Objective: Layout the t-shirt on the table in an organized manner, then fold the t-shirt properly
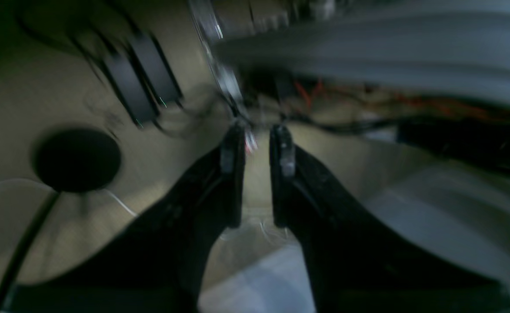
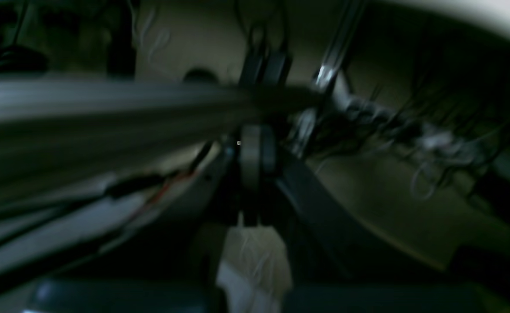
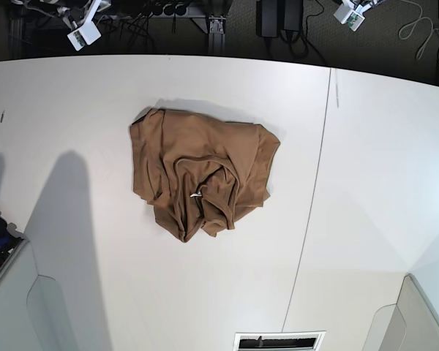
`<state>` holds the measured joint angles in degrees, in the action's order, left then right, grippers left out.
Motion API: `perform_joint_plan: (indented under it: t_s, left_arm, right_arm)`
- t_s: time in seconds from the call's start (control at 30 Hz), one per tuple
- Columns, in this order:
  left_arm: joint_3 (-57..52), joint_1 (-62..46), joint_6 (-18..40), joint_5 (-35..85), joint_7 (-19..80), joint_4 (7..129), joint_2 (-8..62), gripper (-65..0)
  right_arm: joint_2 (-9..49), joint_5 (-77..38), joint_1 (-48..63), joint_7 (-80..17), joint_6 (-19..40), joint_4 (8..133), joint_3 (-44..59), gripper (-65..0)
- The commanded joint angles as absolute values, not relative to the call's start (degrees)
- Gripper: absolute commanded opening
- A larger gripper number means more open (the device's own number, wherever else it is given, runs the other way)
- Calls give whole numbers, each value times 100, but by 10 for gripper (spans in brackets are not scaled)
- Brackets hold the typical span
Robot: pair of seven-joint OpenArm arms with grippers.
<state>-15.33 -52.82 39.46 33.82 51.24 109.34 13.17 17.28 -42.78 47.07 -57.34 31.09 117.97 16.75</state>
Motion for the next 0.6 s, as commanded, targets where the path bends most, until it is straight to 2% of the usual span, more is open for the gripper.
perform_joint_plan:
  t_s: [0.0, 0.13, 0.2, 0.3, 0.4, 0.5, 0.57]
  left_arm:
    - [-1463, -5347, 4000, 3439, 5087, 10838, 1323, -547]
    - [-843, -5317, 4000, 2679, 5030, 10066, 1358, -547]
    - [-421, -5312, 3983, 2121, 4654, 9666, 1527, -547]
    - [266, -5107, 3260, 1476, 3916, 9032, 1798, -547]
    - [823, -4628, 2646, 1017, 3852, 8283, 1824, -566]
    - [1313, -4042, 2438, 996, 3854, 7415, 1822, -567]
    - [1588, -3627, 2440, 996, 3841, 6805, 1798, -599]
  right_arm:
    - [1737, -4296, 4895, -5704, 3133, 11834, 1693, -650]
    - [1640, -3889, 5137, -5739, 3127, 11434, 1540, -650]
    - [1636, -3583, 5094, -5894, 3120, 11017, 1374, -650]
    - [1636, -3166, 4915, -5896, 3033, 10232, 1111, -650]
    - [1634, -2932, 4521, -5898, 2842, 9260, 777, -650]
    - [1632, -2746, 3999, -5898, 2617, 8230, 340, -650]
    - [1608, -2639, 3586, -5898, 2434, 7590, 32, -650]
